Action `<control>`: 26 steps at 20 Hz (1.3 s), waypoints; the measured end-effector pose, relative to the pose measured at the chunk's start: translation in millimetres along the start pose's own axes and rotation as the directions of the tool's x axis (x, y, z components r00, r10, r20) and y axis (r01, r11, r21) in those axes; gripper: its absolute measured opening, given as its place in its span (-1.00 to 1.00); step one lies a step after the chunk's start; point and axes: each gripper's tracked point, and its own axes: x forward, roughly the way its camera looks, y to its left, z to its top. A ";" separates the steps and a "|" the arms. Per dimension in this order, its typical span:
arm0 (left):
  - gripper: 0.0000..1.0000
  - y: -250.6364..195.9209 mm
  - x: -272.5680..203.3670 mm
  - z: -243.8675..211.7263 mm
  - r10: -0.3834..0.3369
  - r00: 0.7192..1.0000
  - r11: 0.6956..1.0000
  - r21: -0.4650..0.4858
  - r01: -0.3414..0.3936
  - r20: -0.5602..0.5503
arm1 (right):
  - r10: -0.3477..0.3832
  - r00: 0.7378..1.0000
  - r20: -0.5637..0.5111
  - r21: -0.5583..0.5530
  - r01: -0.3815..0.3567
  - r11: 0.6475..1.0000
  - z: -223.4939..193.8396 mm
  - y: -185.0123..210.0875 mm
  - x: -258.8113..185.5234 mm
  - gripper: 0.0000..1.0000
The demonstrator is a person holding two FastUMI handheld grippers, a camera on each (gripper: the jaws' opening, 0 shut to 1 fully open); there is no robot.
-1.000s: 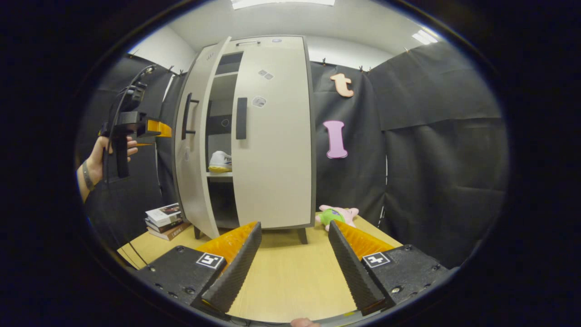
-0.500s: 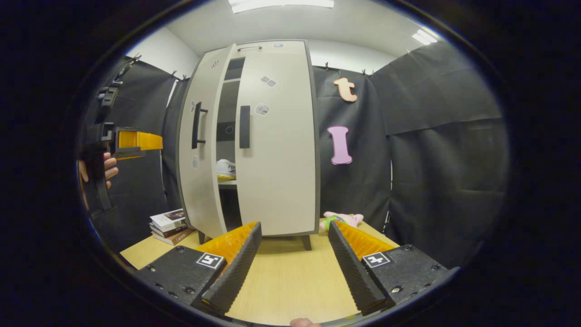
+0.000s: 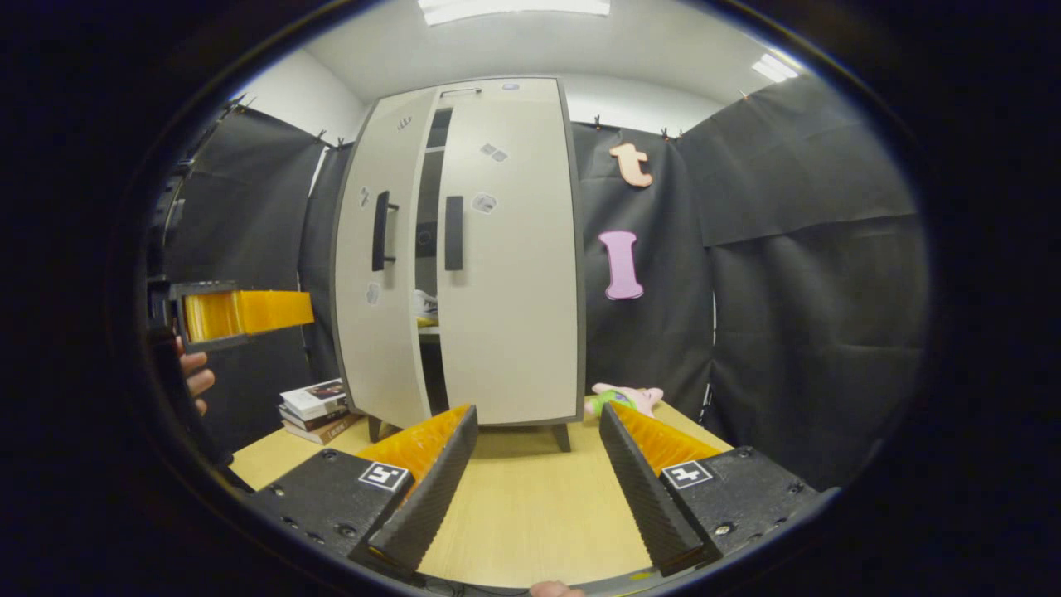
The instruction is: Grab one shoe with the right hand and put it into the shoe cabinet, grab the other shoe with the left hand and put it into the shoe cabinet; then close the right door with the right hand and the left door with the left hand.
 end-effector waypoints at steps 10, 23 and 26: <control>0.72 -24.0 -22.8 -30.4 -0.027 0.999 0.999 0.039 0.028 -0.024 | 0.005 1.000 -0.006 0.010 -0.005 1.000 -1.3 2.0 -10.1 0.92; 0.72 -23.6 -34.2 -35.4 -0.014 0.999 0.999 0.039 0.015 -0.035 | 0.014 1.000 -0.004 -0.008 -0.014 1.000 0.0 6.9 -18.7 0.92; 0.72 -23.7 -34.8 -34.6 -0.012 0.999 0.999 0.036 0.013 -0.035 | 0.018 1.000 -0.006 -0.009 -0.018 1.000 -0.9 9.3 -19.1 0.92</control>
